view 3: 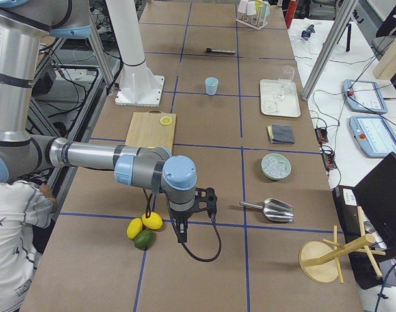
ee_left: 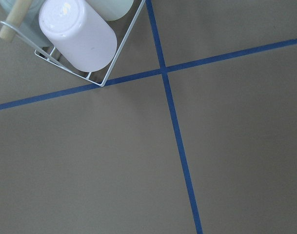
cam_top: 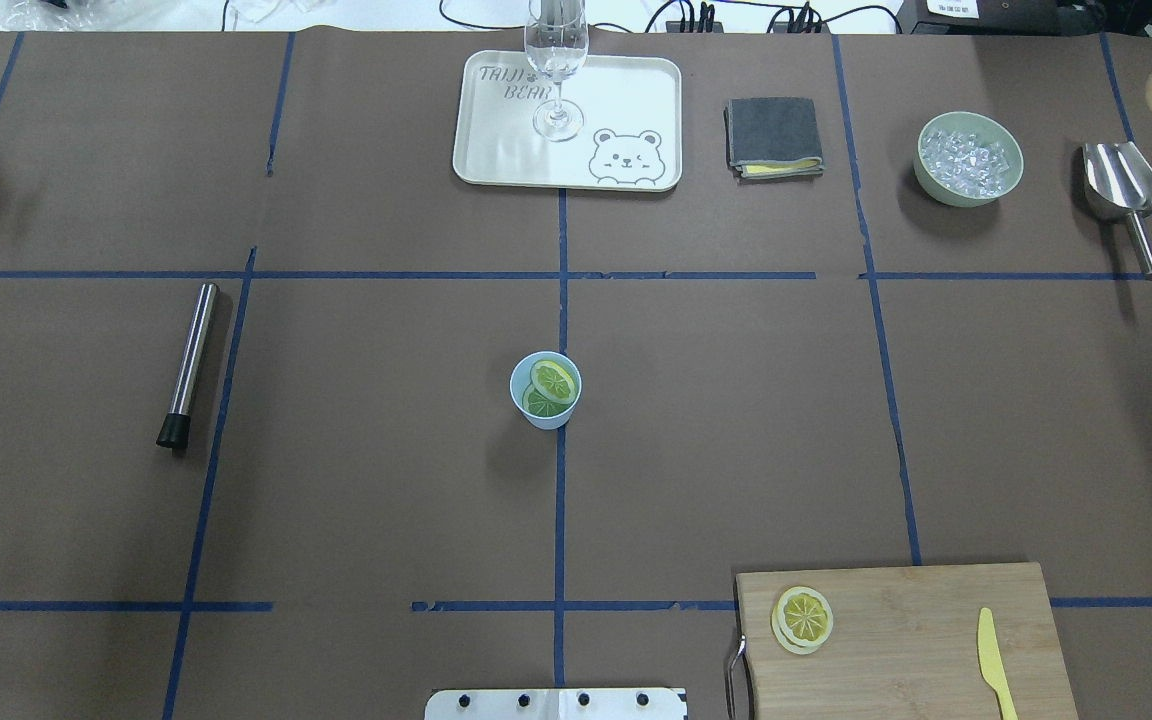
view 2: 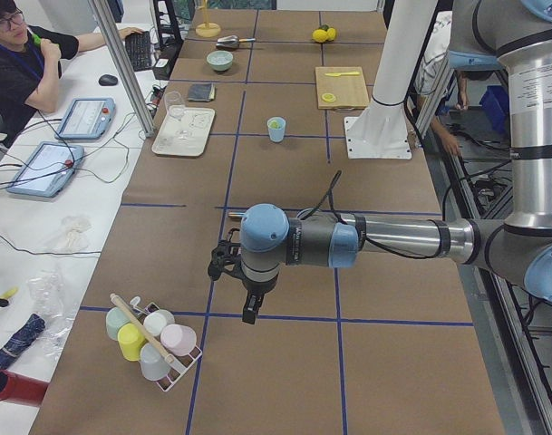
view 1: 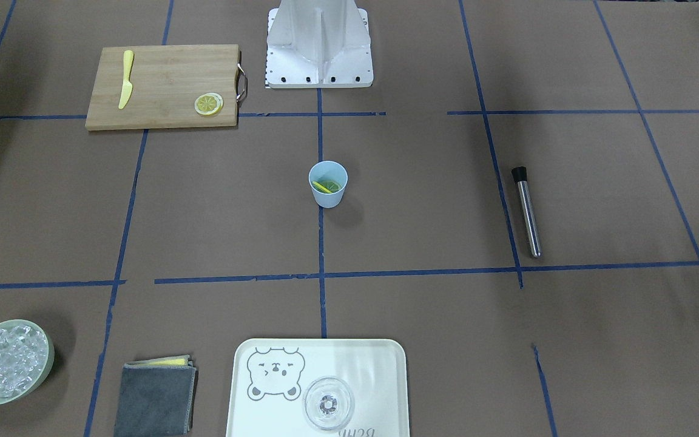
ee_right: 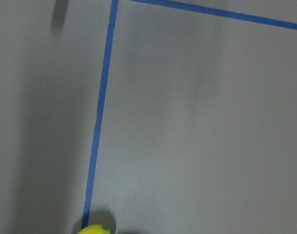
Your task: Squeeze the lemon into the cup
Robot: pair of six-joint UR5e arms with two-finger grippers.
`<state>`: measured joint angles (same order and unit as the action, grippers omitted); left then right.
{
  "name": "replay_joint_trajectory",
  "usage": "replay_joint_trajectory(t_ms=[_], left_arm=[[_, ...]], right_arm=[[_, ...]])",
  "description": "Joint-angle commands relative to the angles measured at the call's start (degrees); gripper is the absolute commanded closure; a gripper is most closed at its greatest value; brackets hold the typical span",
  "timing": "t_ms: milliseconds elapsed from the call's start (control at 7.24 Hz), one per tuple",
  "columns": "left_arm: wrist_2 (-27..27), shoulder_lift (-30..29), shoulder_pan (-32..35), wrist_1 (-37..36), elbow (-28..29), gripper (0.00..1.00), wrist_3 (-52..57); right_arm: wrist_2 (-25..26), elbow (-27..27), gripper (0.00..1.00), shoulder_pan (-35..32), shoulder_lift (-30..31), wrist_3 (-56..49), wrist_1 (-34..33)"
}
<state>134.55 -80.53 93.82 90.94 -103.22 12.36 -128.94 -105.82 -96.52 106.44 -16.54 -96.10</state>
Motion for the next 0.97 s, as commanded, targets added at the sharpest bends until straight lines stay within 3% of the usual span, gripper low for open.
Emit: replay_joint_trajectory(t_ms=[0, 829], left_arm=[[0.0, 0.4, 0.4, 0.1, -0.6, 0.0, 0.0], [0.0, 1.0, 0.5, 0.1, -1.5, 0.0, -0.1]], right_arm=[[0.0, 0.1, 0.0, -0.1, 0.0, 0.1, -0.1], [0.0, 0.1, 0.0, 0.0, 0.1, 0.1, -0.1]])
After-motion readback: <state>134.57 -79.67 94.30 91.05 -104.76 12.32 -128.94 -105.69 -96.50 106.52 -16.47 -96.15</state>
